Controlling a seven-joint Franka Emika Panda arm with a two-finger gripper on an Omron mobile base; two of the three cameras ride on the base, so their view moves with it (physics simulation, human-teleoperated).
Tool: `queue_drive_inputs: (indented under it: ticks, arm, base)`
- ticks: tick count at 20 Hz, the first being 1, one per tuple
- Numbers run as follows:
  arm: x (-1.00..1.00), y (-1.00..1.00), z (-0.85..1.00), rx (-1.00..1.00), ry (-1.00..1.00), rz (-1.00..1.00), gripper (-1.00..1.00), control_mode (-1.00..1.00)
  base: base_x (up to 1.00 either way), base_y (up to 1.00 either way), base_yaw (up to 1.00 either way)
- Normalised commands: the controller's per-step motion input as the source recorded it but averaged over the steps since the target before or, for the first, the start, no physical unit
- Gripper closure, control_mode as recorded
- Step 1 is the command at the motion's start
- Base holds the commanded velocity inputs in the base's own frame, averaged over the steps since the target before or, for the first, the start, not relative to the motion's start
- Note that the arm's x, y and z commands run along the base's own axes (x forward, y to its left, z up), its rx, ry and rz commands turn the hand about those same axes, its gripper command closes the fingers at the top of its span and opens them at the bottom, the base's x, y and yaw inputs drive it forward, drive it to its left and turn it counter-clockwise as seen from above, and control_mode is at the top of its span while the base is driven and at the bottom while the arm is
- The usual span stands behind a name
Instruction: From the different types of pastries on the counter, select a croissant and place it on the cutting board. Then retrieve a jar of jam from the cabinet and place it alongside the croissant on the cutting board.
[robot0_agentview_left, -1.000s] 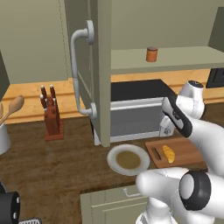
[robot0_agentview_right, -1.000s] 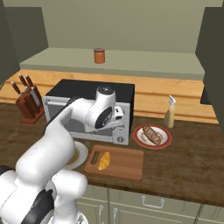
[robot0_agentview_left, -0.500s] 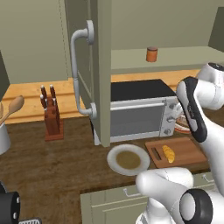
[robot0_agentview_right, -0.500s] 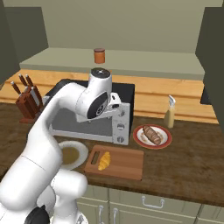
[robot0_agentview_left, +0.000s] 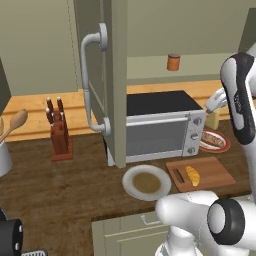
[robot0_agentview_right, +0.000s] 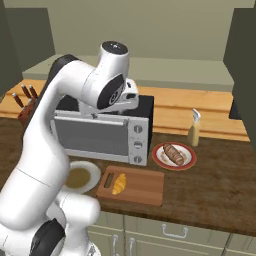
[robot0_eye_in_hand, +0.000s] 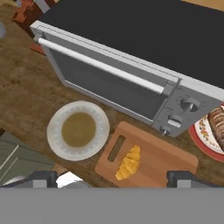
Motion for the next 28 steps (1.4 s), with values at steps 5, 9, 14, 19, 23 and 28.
queue_drive_inputs:
  ticks: [5, 9, 14, 19, 23, 28]
  arm:
    - [-0.19, 0.00, 0.99, 0.13, -0.01, 0.07, -1.00, -1.00]
    - [0.00, 0.00, 0.80, 0.18, -0.17, 0.22, -1.00, -1.00]
    - [0.00, 0.12, 0.54, 0.11, -0.28, 0.22, -1.00, -1.00]
    - [0.01, 0.08, -0.01, 0.00, -0.05, 0.04, -1.00, -1.00]
    - [0.18, 0.53, 0.01, 0.02, -0.22, 0.01, -1.00, -1.00]
    - [0.03, 0.87, 0.24, -0.06, -0.34, -0.22, -1.00, -1.00]
  base:
    - [0.00, 0.00, 0.00]
    - [0.00, 0.00, 0.00]
    - [0.00, 0.00, 0.00]
    - [0.00, 0.00, 0.00]
    - [0.00, 0.00, 0.00]
    - [0.00, 0.00, 0.00]
